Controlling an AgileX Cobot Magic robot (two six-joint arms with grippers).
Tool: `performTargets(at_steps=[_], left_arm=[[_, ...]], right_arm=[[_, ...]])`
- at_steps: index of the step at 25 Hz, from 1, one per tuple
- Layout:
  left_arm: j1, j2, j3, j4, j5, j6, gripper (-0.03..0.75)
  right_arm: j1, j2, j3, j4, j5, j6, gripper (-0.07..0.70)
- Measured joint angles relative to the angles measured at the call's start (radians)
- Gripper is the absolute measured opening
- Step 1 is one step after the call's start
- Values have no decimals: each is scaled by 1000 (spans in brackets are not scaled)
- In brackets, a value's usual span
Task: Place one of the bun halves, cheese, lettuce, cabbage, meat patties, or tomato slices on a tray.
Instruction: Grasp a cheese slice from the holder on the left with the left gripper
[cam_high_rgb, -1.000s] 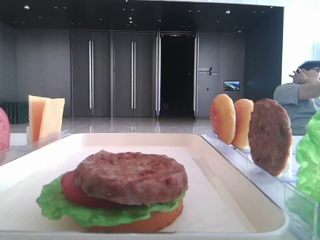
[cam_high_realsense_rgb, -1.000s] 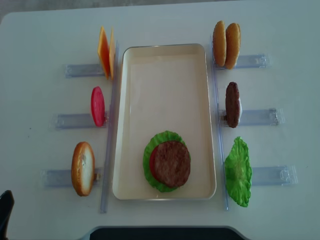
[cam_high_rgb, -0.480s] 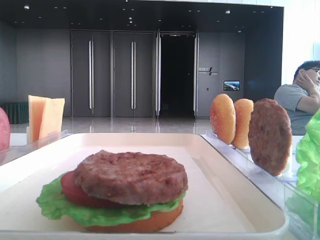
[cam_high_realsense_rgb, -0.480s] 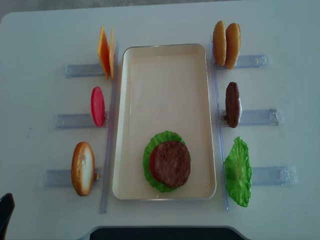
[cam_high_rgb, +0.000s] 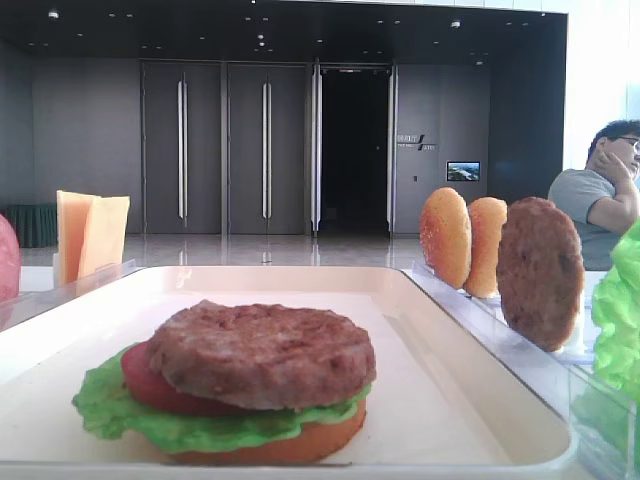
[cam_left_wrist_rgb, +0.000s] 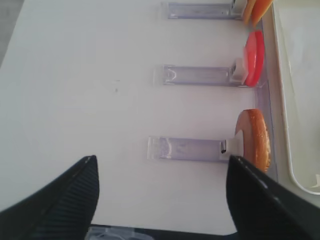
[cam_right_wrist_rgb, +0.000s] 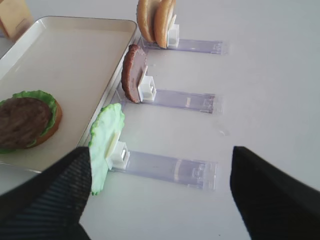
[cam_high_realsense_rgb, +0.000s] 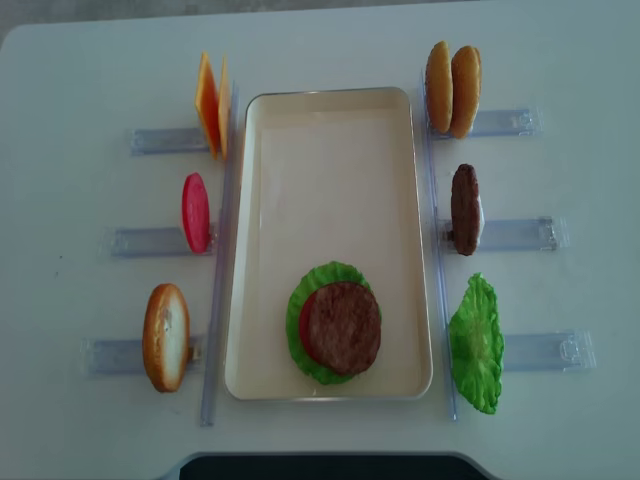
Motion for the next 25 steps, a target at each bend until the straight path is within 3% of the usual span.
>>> performTargets(at_steps=[14, 25], left_arm=[[0, 665, -465, 4, 11, -49, 607], [0, 1036, -721, 78, 10, -61, 607]], right_arm=[[0, 0, 0, 0, 0, 0, 542], [0, 0, 0, 0, 0, 0, 542]])
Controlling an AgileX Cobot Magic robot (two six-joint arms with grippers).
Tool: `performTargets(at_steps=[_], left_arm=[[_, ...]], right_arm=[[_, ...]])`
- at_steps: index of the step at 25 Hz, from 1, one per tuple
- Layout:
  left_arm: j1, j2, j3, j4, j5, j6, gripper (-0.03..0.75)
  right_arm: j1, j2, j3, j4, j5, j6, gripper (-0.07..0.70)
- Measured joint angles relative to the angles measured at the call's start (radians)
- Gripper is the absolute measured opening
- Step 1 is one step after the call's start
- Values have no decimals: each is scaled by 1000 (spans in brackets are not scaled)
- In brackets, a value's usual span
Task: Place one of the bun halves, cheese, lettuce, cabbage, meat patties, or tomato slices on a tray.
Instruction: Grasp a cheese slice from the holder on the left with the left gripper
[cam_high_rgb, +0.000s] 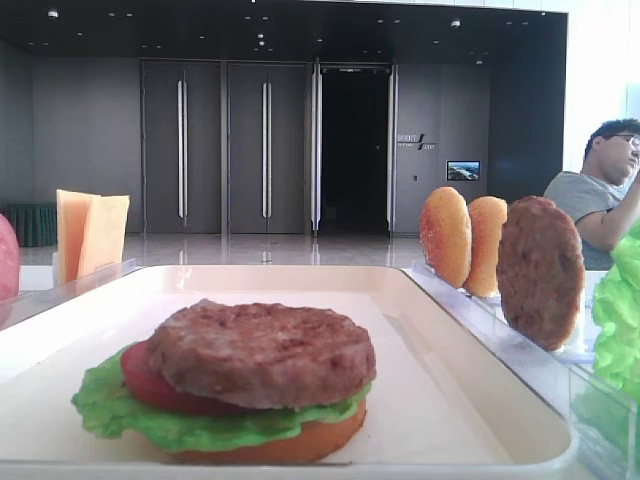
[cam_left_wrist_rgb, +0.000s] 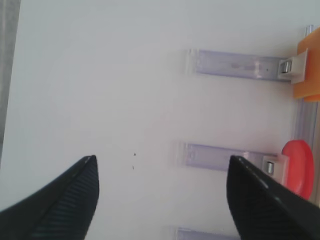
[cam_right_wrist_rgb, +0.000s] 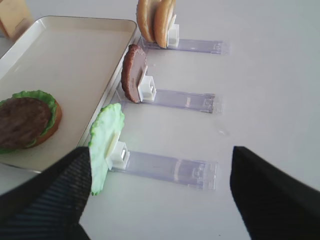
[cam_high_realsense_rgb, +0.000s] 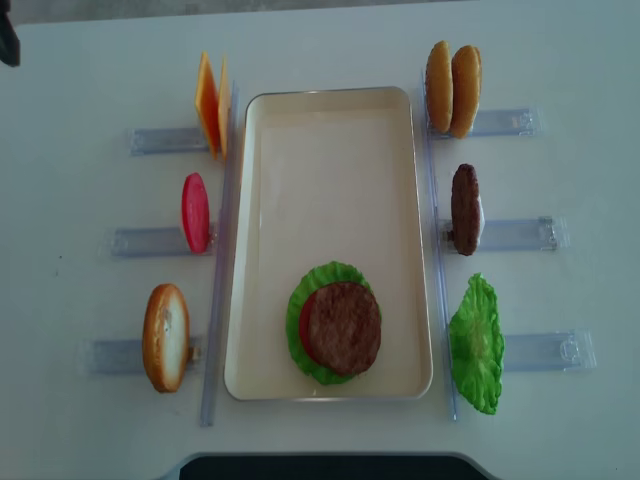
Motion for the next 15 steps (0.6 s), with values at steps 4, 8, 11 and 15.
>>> performTargets(at_steps=[4, 8, 11, 15], left_arm=[[0, 64, -79, 0, -1, -19, 607], [0, 105, -128, 1, -3, -44, 607], [0, 130, -132, 1, -4, -60, 607], [-17, 155, -132, 32, -4, -101, 607]], right_arm=[[0, 0, 0, 0, 0, 0, 542], [0, 0, 0, 0, 0, 0, 542], [0, 0, 0, 0, 0, 0, 542], [0, 0, 0, 0, 0, 0, 542]])
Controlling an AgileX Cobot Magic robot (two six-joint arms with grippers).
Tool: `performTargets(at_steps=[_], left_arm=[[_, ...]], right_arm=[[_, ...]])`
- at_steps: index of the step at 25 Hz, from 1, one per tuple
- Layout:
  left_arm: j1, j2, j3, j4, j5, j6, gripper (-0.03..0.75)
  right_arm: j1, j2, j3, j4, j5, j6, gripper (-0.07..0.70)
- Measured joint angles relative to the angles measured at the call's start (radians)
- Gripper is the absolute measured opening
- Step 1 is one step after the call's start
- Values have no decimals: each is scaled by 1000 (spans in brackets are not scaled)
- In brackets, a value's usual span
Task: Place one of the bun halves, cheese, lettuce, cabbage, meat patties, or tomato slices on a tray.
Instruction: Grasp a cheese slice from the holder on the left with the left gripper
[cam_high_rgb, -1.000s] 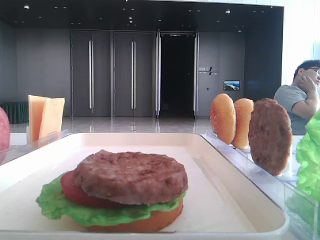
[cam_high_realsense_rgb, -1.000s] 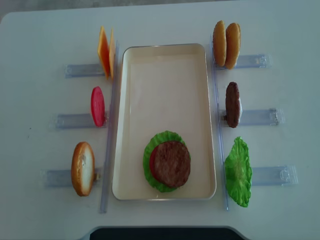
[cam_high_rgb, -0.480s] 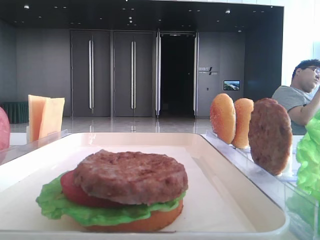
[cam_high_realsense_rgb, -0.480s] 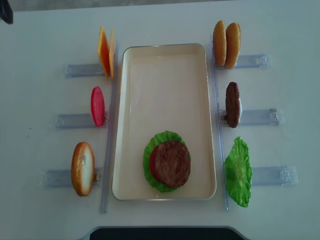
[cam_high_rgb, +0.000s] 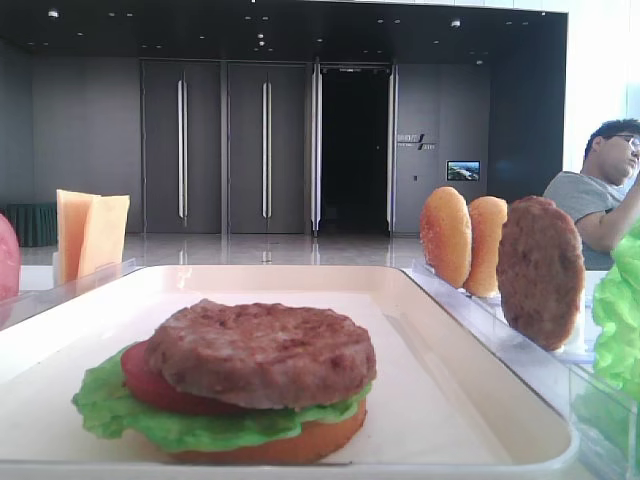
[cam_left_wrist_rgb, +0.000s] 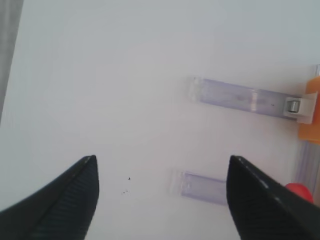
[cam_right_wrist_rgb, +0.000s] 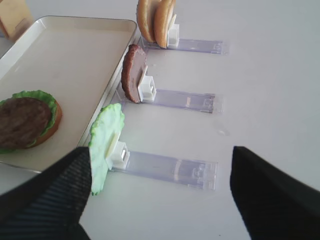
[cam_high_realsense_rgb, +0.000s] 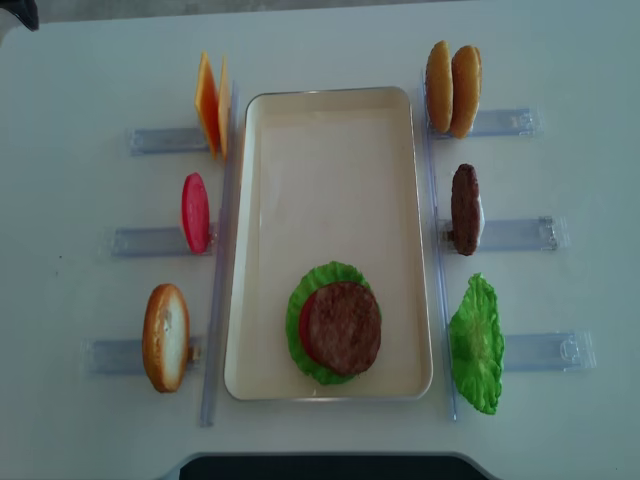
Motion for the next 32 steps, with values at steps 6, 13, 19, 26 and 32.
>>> performTargets(at_steps=[6, 13, 19, 26, 32], left_arm=[[-117, 36, -8, 54, -1, -87, 607], [-225, 122, -8, 41, -2, -200, 607], [-302, 177, -10, 32, -6, -276, 606], [-347, 246, -94, -17, -7, -332, 605], [-352, 307, -159, -87, -8, -364, 570]], right_arm=[[0, 0, 0, 0, 0, 0, 542], [0, 0, 0, 0, 0, 0, 542], [0, 0, 0, 0, 0, 0, 542], [0, 0, 0, 0, 0, 0, 542], [0, 0, 0, 0, 0, 0, 542]])
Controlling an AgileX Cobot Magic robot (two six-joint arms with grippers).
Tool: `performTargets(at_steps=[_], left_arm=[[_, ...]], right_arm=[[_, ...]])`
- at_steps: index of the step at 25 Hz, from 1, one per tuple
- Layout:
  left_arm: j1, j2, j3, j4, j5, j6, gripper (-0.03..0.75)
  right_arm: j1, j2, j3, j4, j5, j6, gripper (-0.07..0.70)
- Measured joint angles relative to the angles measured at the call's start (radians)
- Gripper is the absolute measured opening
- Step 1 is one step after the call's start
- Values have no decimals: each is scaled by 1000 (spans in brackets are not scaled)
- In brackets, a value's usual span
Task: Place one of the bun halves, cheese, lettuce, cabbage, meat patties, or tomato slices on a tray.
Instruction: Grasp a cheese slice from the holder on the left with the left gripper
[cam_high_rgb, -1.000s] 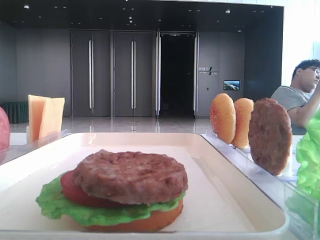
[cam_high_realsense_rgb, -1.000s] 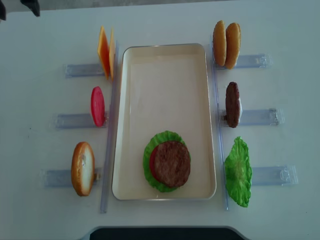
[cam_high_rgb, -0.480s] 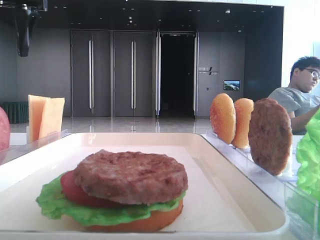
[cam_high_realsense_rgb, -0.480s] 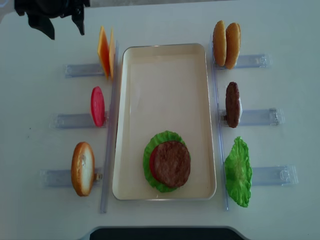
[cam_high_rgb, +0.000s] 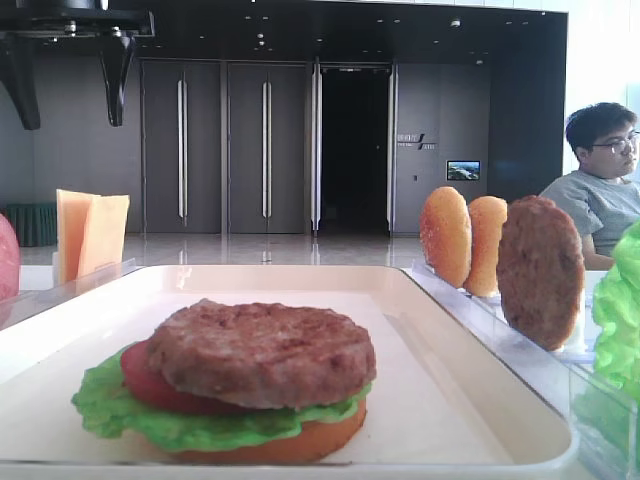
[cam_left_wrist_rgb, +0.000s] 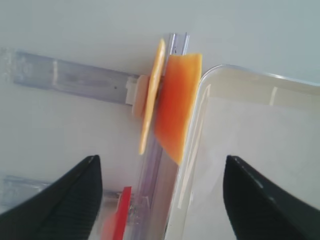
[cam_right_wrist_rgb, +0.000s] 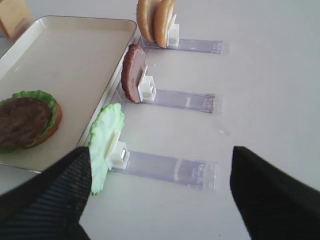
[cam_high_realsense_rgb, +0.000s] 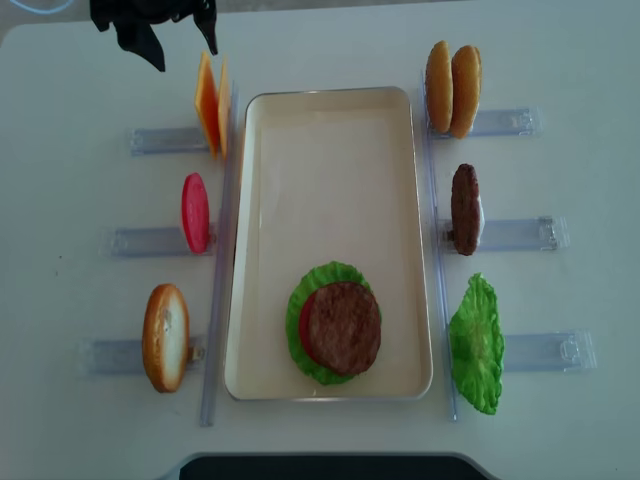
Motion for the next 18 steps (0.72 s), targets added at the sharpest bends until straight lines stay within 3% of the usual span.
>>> performTargets(at_steps=[18], left_arm=[[-18, 112, -78, -10, 0, -30, 561]], right_arm=[[0, 0, 0, 0, 0, 0, 542]])
